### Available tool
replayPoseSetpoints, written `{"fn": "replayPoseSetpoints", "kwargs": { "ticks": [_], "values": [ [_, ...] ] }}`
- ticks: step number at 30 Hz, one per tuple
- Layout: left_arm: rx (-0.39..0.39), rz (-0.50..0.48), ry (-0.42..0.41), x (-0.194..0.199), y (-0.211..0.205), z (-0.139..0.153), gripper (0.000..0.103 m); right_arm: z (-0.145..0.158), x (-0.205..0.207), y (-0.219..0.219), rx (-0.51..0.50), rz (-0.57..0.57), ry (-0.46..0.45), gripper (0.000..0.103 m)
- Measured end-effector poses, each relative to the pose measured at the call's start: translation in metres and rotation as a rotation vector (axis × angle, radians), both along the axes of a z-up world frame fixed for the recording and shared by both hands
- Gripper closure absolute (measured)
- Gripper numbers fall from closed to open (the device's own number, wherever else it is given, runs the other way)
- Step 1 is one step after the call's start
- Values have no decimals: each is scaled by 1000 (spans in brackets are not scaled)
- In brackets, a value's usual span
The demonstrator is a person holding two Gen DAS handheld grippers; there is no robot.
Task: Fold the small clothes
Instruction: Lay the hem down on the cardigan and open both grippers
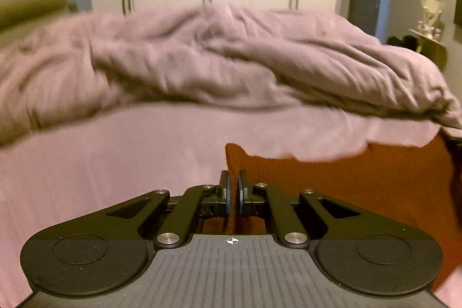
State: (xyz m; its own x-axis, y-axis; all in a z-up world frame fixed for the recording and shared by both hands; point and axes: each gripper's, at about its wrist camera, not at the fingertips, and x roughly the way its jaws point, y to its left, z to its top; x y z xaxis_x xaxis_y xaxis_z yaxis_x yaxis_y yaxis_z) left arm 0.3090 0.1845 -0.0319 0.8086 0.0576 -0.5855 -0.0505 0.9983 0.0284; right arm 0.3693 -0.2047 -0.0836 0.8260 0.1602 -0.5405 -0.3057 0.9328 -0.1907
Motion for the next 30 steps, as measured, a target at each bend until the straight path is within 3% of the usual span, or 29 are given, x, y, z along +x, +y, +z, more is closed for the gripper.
{"fn": "replayPoseSetpoints", "kwargs": {
  "ticks": [5,13,15,16,18,19,21,23,24,25,27,30],
  "values": [
    [78,66,-21,54,-10,-12,96,2,54,25,-47,-110,-58,99],
    [223,153,113,80,-24,-83,92,-43,99,48,-114,-217,-8,99],
    [229,160,139,76,-24,-91,84,-55,100,49,-134,-236,10,98],
    [234,170,146,74,-25,-92,71,-59,98,48,-139,-238,13,97],
    [228,193,124,65,-25,-86,58,-61,93,43,-121,-263,15,89],
    [205,201,112,62,-25,-81,51,-57,90,41,-102,-281,6,81],
    [128,215,91,54,-27,-70,49,-48,78,40,-57,-297,-38,72],
    [46,234,58,44,-34,-58,34,-40,61,45,-27,-273,-78,71],
    [11,244,34,40,-39,-56,16,-37,51,50,-6,-247,-90,71],
    [-17,241,18,36,-45,-55,7,-33,42,57,25,-210,-94,70],
    [-27,226,9,36,-58,-61,7,-30,20,75,100,-126,-89,65],
    [-18,237,60,44,-71,-82,7,-40,-9,109,135,-10,-88,59]
  ]
}}
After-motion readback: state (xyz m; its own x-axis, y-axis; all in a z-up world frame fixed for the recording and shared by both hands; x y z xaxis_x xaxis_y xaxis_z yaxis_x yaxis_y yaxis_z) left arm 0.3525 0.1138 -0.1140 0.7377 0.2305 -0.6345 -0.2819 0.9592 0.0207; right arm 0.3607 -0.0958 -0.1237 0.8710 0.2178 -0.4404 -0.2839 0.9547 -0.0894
